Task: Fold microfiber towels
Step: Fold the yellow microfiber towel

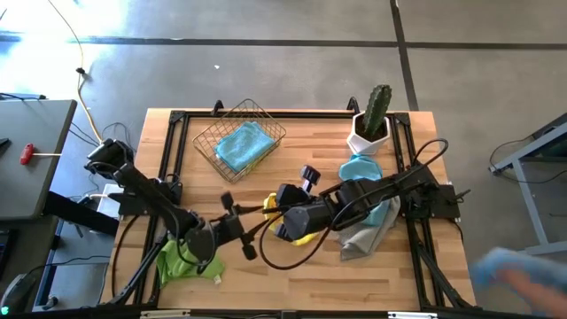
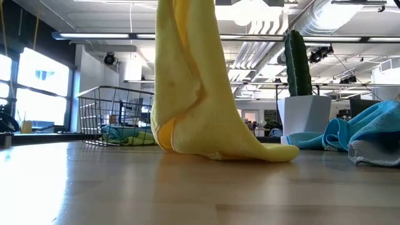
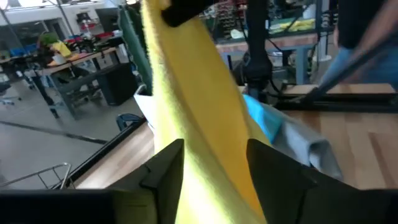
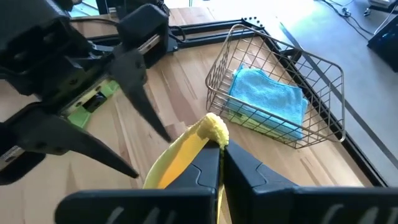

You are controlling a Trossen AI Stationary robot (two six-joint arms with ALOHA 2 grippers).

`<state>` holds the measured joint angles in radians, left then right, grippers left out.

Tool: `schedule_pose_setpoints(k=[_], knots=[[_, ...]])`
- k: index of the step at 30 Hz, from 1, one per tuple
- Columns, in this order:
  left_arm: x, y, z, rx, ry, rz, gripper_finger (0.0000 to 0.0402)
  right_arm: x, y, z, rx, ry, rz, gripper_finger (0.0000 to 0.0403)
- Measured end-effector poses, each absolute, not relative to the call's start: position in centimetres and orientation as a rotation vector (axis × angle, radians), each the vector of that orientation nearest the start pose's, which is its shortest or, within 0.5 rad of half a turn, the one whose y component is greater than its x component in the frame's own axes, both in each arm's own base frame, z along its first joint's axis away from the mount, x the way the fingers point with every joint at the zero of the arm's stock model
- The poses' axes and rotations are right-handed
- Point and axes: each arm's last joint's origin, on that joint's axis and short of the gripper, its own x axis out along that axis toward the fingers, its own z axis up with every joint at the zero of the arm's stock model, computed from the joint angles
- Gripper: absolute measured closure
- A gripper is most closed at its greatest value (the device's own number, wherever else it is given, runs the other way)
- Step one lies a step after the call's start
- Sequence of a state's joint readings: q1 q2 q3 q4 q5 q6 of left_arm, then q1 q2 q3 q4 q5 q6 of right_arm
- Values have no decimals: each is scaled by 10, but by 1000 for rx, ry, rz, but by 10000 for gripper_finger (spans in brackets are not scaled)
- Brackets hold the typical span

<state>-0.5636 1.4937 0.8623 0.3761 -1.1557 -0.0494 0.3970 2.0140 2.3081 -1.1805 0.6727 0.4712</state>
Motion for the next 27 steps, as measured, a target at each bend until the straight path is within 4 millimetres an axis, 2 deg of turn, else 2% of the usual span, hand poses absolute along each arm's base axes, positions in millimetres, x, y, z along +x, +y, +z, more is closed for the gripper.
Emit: schedule_pose_setpoints(k=[3,8,11,16,21,27], knots=[[279,-140,252,89,130,592,215,384,138,400,-11,679,-431,403],[279,-148,250,-21,148,374,196,388,125,400,-34,685,-464,403],[281,-155,240,-43,177,339,193,390,116,400,-36,689,-482,403],[292,-152,213,-59,202,479,192,393,108,401,-31,688,-495,403],[306,-135,188,-58,196,667,192,394,108,400,-37,695,-480,402],[309,-126,182,-33,165,795,192,392,115,400,-30,704,-445,402]])
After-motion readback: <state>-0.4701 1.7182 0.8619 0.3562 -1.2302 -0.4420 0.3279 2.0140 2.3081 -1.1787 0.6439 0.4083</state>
